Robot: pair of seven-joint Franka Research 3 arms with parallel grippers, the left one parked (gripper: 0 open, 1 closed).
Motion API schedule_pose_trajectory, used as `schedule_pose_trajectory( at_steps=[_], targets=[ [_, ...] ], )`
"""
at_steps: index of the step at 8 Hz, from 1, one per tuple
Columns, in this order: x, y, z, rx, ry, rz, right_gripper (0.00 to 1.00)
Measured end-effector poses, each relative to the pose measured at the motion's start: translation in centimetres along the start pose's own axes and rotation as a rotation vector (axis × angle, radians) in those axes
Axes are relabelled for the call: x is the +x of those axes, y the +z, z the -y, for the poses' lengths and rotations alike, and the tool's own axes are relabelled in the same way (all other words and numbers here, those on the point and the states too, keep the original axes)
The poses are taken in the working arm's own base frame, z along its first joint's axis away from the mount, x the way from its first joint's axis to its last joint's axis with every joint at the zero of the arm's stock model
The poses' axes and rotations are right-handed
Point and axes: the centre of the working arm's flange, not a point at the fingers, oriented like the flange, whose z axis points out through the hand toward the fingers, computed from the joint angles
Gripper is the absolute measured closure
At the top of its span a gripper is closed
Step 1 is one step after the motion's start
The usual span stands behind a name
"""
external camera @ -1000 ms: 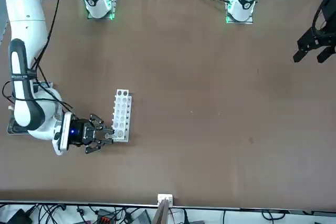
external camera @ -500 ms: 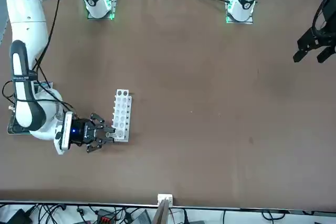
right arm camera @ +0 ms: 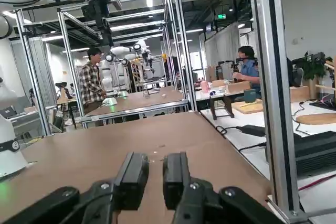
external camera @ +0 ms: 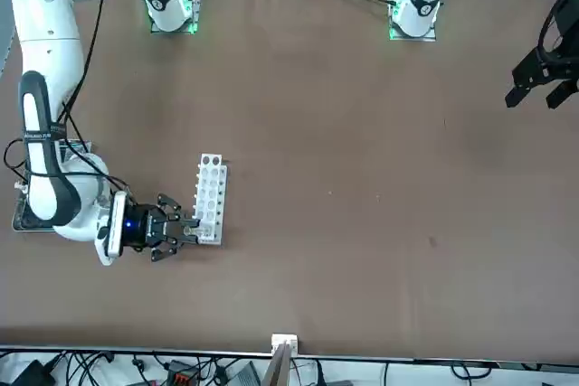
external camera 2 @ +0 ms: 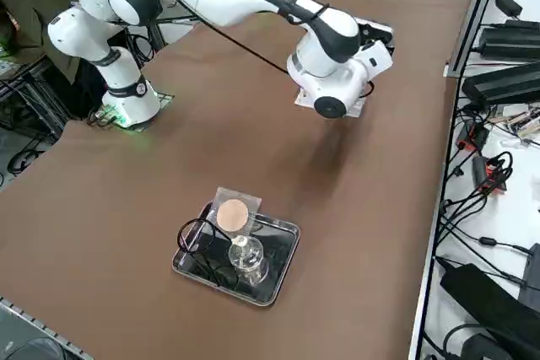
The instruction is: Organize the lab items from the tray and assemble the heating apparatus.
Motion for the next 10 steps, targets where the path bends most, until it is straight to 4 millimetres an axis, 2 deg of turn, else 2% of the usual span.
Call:
schedule_pose_trajectory(
  at_steps=[10],
  targets=[
    [-2.5,0.3,0.3,0.01,-0.062,-0.006,0.78]
  ],
)
